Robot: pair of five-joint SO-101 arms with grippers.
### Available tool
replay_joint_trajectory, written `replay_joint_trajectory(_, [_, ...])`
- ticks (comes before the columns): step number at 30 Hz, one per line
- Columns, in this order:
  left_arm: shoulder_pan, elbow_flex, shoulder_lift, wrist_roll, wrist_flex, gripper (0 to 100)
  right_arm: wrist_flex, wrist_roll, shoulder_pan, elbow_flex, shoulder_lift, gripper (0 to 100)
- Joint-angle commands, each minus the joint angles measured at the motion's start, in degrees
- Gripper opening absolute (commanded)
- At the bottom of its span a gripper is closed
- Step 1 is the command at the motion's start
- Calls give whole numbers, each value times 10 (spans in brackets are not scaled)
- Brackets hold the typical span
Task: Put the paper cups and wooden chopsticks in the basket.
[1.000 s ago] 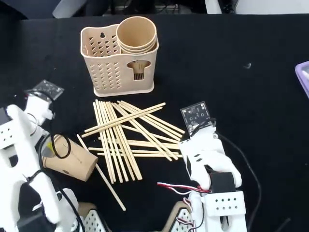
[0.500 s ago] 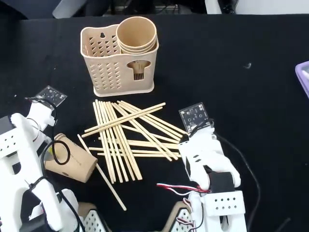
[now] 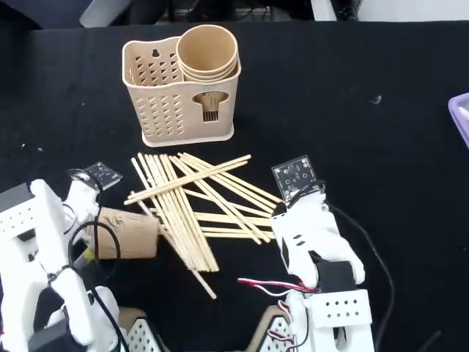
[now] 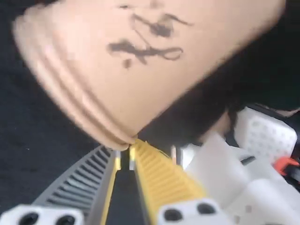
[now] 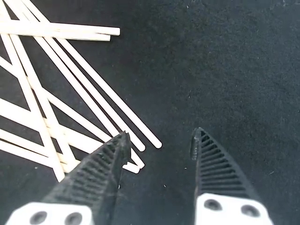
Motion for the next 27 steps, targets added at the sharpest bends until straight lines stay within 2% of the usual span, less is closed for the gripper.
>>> replay_joint_trajectory(1, [1,-12,-11,-1,11,30,-14,1,-2,-4,-12,219])
replay_joint_trajectory(13, [-55,-195,-11,17,89,30,-14,1,-4,-4,-12,219])
replay_joint_trajectory(18, [-40,-181,-4,17,76,36,-14,1,-4,-4,-12,219])
replay_joint_trajectory(23, [-17,-162,-10,75,30,213,-13,1,-4,-5,-12,219])
replay_joint_trajectory(27, [4,-195,-10,101,25,205,-11,1,-5,-5,-12,219])
